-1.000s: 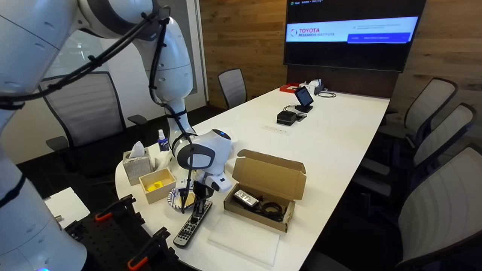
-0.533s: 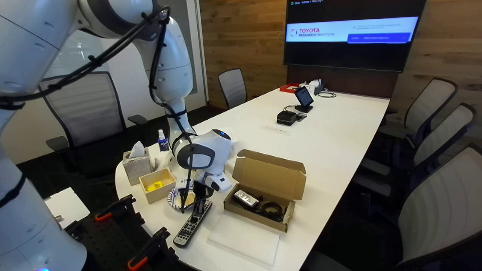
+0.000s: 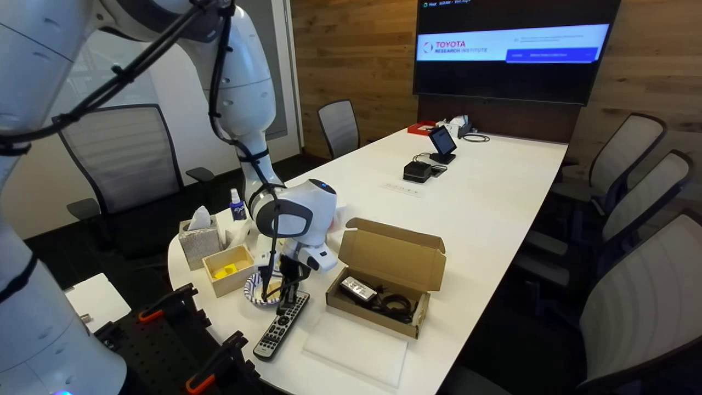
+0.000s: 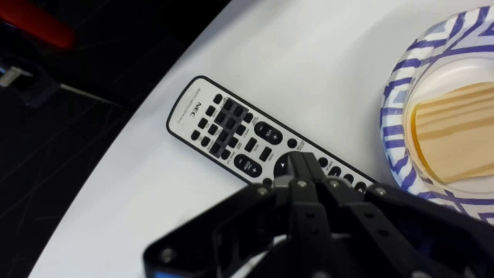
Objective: Press the center button on the remote
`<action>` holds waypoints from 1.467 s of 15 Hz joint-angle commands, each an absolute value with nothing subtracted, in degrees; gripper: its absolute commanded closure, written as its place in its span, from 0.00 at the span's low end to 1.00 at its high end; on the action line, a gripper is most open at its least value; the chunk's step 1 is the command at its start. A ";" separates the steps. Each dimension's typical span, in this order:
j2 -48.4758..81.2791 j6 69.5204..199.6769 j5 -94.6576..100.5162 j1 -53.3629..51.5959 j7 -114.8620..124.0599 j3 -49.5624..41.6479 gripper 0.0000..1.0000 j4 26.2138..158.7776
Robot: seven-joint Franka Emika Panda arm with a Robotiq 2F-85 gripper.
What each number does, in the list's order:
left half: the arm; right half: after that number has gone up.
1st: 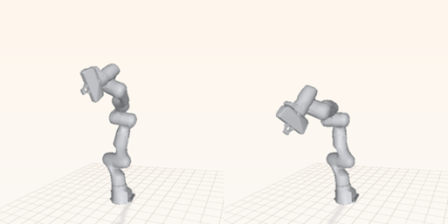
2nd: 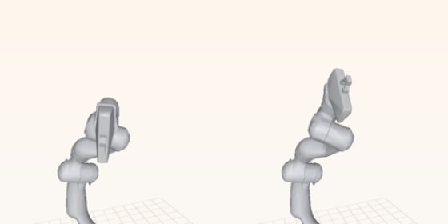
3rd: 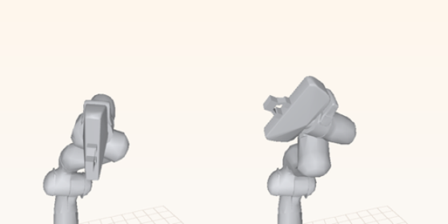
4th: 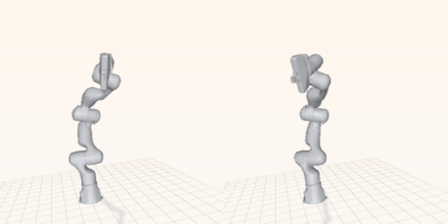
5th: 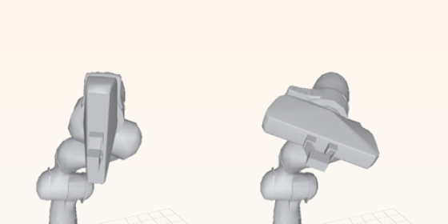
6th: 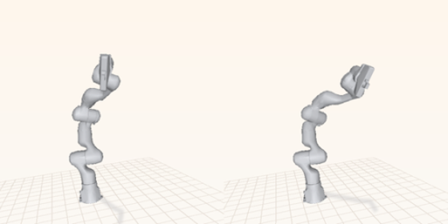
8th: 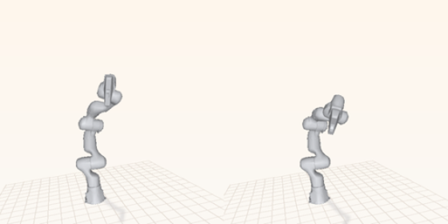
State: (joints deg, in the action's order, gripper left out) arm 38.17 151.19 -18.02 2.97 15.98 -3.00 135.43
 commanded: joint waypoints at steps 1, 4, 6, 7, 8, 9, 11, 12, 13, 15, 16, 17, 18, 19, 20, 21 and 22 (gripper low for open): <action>28.51 146.56 -16.19 1.87 16.65 -4.30 1.00 140.95; 21.66 143.33 -11.52 -0.58 19.09 -7.19 1.00 143.41; 16.62 140.90 -6.40 -2.26 21.44 -9.59 0.73 144.33; 14.45 139.65 -3.57 -2.94 23.03 -10.51 0.66 144.49; 12.06 138.03 -0.85 -3.25 24.14 -10.96 0.59 144.38; 9.90 136.47 1.77 -3.37 25.00 -11.04 0.53 144.21; 5.83 133.42 5.67 -2.80 25.56 -9.99 0.37 143.78; 3.96 132.34 7.13 -2.32 24.95 -9.23 0.29 143.67; 2.17 131.59 8.05 -1.80 23.91 -8.43 0.23 143.65; -0.92 130.86 9.47 -1.05 21.97 -7.11 0.07 143.64; -2.13 130.66 9.75 -0.74 21.42 -6.55 0.01 143.59; -3.22 130.87 9.72 -0.46 20.41 -6.09 0.00 143.61; -4.25 130.88 9.63 -0.27 20.07 -5.72 0.00 143.67; -5.20 130.94 9.28 -0.05 19.28 -5.35 0.00 143.70; -5.91 130.96 9.26 0.26 18.54 -4.98 0.00 143.72; -6.50 130.86 9.11 0.52 18.00 -4.76 0.00 143.68; -6.89 130.40 8.71 0.70 17.83 -4.64 0.00 143.47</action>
State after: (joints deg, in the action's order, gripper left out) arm -3.49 131.96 8.71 -1.00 19.32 -6.12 142.25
